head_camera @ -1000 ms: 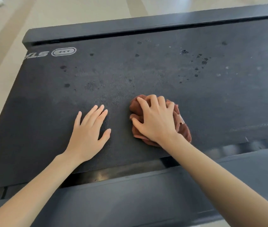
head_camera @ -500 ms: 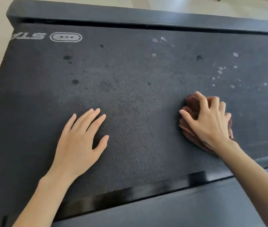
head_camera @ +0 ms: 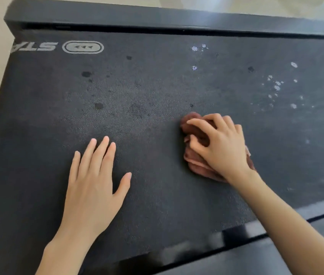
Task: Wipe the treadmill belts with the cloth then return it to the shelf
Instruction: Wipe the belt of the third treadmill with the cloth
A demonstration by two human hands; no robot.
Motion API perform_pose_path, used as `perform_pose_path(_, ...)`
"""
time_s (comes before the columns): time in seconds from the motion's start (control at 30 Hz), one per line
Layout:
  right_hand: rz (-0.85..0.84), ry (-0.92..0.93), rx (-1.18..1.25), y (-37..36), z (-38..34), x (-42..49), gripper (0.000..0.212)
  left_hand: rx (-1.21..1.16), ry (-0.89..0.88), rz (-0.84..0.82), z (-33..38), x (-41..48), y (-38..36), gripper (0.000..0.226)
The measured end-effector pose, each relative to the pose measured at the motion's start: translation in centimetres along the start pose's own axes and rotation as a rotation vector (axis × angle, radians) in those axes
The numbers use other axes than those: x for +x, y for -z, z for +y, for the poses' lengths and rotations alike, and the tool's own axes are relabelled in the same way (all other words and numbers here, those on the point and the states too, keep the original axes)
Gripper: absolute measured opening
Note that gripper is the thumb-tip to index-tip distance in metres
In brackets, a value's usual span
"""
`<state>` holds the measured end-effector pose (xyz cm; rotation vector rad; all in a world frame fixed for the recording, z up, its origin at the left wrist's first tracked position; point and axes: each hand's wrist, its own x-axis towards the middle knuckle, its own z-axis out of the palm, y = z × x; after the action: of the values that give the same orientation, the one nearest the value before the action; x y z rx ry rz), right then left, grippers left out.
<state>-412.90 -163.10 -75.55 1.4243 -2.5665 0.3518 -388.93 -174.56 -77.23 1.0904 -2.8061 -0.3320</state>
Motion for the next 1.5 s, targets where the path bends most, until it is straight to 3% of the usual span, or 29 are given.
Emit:
perform_pose_path(0.17,0.053,-0.48,-0.101,0.7,8.3,1.3,0.033,-0.016,0.015,0.035,0.2,0.2,-0.2,0.071)
perform_pose_path(0.27,0.082,-0.567,-0.158,-0.3,6.4,1.4,0.033,-0.008,0.022,0.037,0.4,0.2,-0.4,0.07)
perform_pose_path(0.37,0.06,-0.429,-0.144,-0.9,1.1,1.5,0.031,-0.013,0.029,0.048,0.4,0.2,-0.5,0.07)
perform_pose_path(0.53,0.016,0.019,0.014,-1.4,-9.1,-0.3,0.028,-0.015,0.024,0.055,0.4,0.2,-0.5,0.071)
perform_pose_path(0.63,-0.032,0.167,0.094,-1.0,-9.0,-0.7,0.033,0.0,0.023,0.042,0.3,0.2,-0.5,0.072)
perform_pose_path(0.73,-0.021,0.102,0.094,-0.2,-5.2,-1.2,0.035,-0.002,0.027,0.043,0.4,0.2,-0.5,0.071)
perform_pose_path(0.87,-0.001,-0.192,-0.011,0.9,0.9,-1.6,0.042,-0.005,0.025,0.054,0.5,0.3,-0.6,0.071)
perform_pose_path(1.0,0.022,-0.363,-0.132,0.6,1.6,-1.4,0.035,-0.007,0.03,0.06,0.6,0.3,-0.5,0.071)
perform_pose_path(1.1,-0.022,-0.284,-0.128,0.5,-2.2,-1.9,0.032,-0.015,0.029,0.059,0.7,0.3,-0.5,0.072)
perform_pose_path(1.3,-0.088,0.204,0.059,0.6,-7.8,-5.4,0.034,-0.007,0.027,0.062,0.6,0.1,-0.6,0.069)
perform_pose_path(1.4,-0.036,0.13,0.062,1.3,-3.4,-5.5,0.035,-0.029,0.043,0.075,1.1,-0.1,-0.5,0.07)
perform_pose_path(1.5,0.054,-0.206,-0.06,2.6,4.0,-5.8,0.04,-0.036,0.039,0.068,1.3,-0.2,-0.3,0.073)
